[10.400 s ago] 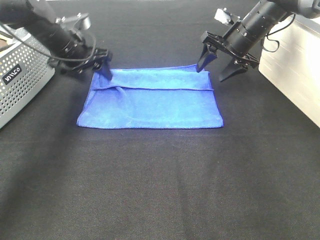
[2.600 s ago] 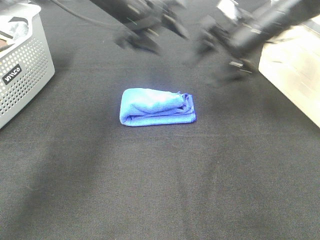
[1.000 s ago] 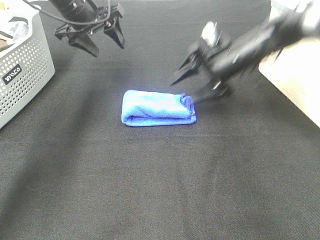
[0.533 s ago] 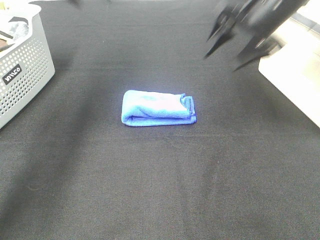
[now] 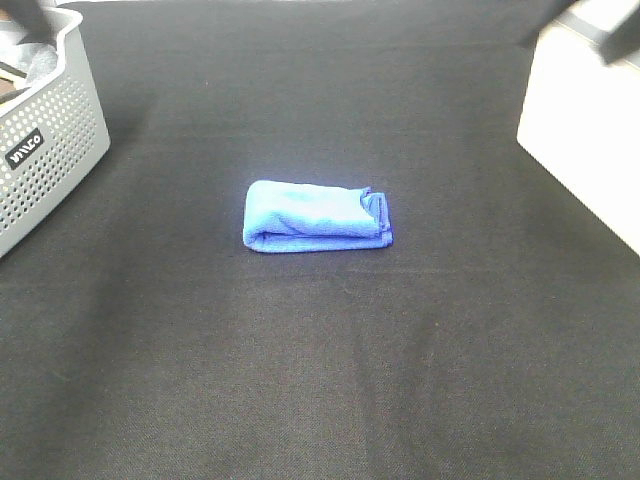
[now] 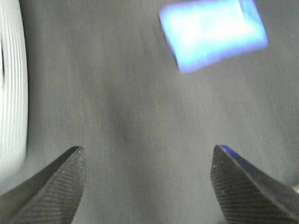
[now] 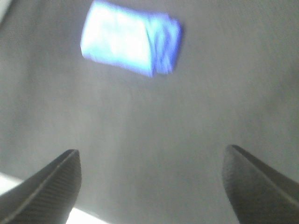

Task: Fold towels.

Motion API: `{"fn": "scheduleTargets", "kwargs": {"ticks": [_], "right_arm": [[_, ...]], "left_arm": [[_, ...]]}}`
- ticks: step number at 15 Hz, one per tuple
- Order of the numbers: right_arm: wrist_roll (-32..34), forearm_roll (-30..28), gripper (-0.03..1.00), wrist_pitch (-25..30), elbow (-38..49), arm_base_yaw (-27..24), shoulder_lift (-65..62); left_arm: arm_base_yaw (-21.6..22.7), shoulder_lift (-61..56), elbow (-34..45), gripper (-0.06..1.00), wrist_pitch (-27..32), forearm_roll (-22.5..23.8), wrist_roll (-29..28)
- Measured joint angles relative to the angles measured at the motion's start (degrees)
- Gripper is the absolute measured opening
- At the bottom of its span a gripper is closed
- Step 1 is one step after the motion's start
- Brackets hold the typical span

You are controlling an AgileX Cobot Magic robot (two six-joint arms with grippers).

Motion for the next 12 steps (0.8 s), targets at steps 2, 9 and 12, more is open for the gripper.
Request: {"fn": "scheduleTargets", "kwargs": {"ticks": [2, 9, 12], "right_arm": [[0.0, -1.0, 0.78, 0.0, 8.1, 0.0, -8.4], [0.0, -8.5, 0.78, -0.5, 34.3, 0.0, -40.3], [0.0, -11.9, 0.78, -1.5, 41.6, 0.0, -54.4]], "left_arm": [[0.0, -11.1, 10.0, 0.71, 0.0, 0.0, 0.0], [0.0, -49.1, 39.5, 0.71, -0.7, 0.2, 0.9], [0.0, -66.3, 47.9, 0.71, -3.8, 0.2, 1.8]]}}
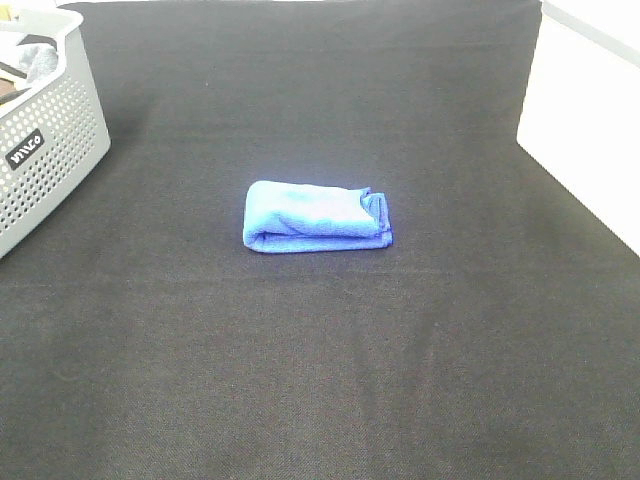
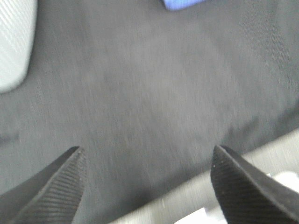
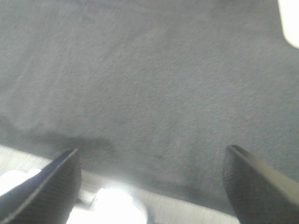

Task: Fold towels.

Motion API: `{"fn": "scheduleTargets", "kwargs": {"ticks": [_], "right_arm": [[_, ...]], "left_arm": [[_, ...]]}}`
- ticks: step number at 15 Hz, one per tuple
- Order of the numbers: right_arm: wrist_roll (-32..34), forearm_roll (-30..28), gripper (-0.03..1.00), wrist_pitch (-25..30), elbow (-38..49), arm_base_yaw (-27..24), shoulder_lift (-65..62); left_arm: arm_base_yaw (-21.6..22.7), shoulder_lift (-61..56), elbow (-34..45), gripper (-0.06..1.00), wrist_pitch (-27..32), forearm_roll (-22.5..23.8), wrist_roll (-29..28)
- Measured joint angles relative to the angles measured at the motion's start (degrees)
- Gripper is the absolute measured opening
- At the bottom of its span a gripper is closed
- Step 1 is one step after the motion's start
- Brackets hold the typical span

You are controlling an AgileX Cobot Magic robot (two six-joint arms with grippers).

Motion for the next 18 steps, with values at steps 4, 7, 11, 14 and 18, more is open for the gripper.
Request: {"fn": "scheduleTargets", "kwargs": {"ticks": [4, 7, 11, 14, 18], "right_arm": [[-0.1, -0.3, 0.78, -2.6, 7.0, 0.0, -11.5], [-0.2, -0.3, 0.78, -5.2, 10.1, 0.0, -14.3], [-0.6, 0.7, 0.78, -6.4, 10.5, 0.0, -14.4], [-0.6, 1.1, 0.78, -6.4, 10.5, 0.0, -14.4], [-0.6, 1.1, 0.78, -6.4, 10.5, 0.0, -14.4]], "left_arm": [[0.0, -6.2, 4.8, 0.71, -4.6, -1.1, 5.0], [0.0, -6.2, 5.4, 0.71, -5.2, -2.6, 8.2], [0.0, -6.2, 5.6, 0.71, -5.3, -2.9, 8.5], [0.0, -6.2, 5.7, 0.71, -5.3, -2.9, 8.5], [0.0, -6.2, 5.7, 0.71, -5.3, -2.9, 8.5]]}}
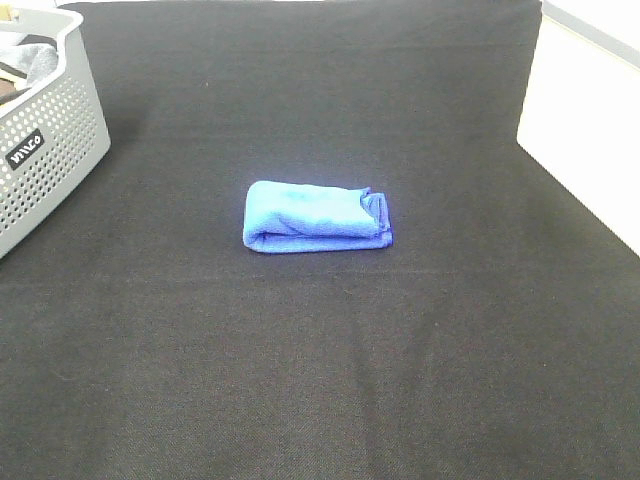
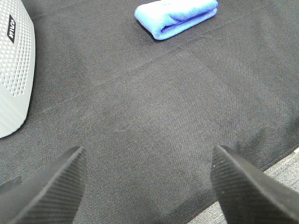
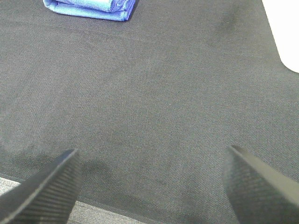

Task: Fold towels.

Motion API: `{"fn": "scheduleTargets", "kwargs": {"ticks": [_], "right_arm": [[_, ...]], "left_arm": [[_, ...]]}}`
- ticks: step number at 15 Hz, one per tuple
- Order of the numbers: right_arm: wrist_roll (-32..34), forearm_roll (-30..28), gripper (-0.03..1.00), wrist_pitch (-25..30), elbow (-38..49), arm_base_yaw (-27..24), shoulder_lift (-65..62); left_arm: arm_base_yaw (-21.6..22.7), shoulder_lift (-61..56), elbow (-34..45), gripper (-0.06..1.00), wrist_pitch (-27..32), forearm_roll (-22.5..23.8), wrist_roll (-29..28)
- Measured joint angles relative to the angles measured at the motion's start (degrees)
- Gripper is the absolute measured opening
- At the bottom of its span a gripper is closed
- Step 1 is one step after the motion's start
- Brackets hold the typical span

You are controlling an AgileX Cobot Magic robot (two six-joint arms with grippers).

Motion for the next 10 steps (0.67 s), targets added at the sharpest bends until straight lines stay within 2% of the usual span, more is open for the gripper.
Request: {"fn": "scheduleTargets", "kwargs": {"ticks": [4, 7, 9, 10], "right_arm": [[0.0, 0.0, 0.78, 0.0, 0.0, 0.0, 0.0], [0.0, 0.1, 0.78, 0.0, 0.0, -0.3, 0.0], [0.0, 0.3, 0.78, 0.0, 0.0, -5.1, -0.7], [0.0, 0.3, 0.78, 0.0, 0.0, -7.0, -1.8]], "left_arm": [[1.6, 0.0, 0.0, 0.71, 0.0, 0.0, 0.0], [9.1, -0.3, 0.0, 0.71, 0.0, 0.0, 0.0], [13.3, -3.2, 0.0, 0.71, 0.0, 0.0, 0.0], [13.8, -5.2, 0.0, 0.71, 0.0, 0.0, 0.0]]}}
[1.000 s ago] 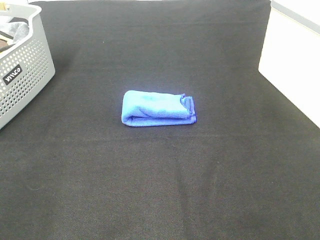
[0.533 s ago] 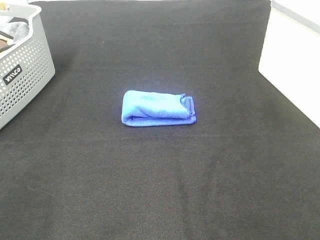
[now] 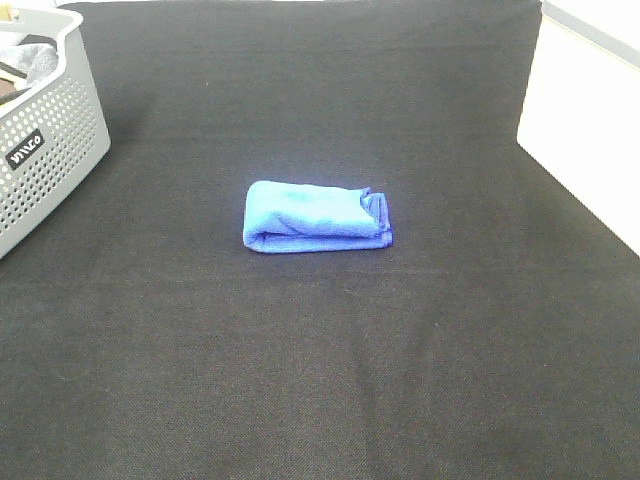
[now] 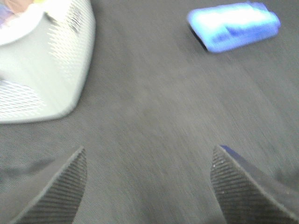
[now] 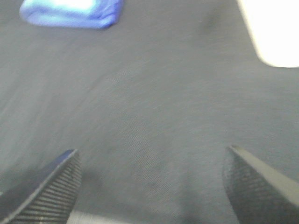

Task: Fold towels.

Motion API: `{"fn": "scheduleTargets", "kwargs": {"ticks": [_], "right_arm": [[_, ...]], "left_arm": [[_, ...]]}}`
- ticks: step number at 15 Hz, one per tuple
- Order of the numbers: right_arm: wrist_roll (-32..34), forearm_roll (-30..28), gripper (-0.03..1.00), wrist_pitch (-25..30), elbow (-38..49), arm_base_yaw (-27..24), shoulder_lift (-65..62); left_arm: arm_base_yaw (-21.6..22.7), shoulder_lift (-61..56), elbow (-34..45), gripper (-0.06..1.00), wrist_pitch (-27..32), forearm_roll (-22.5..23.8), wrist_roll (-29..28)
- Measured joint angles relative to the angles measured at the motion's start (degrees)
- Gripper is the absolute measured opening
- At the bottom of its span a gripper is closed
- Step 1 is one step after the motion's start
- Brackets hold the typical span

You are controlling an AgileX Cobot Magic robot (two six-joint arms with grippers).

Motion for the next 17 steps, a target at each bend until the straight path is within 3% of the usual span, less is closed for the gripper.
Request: {"fn": "scheduleTargets", "kwargs": {"ticks": [7, 17], "right_arm": [[0.0, 0.3, 0.78, -0.1, 0.0, -2.2, -10.1], [0.0, 0.3, 0.78, -0.1, 0.0, -2.2, -10.4]], "left_arm": [[0.0, -2.5, 0.0, 0.71, 0.0, 0.0, 0.1], [0.0, -2.5, 0.0, 0.71, 0.0, 0.0, 0.1]]}}
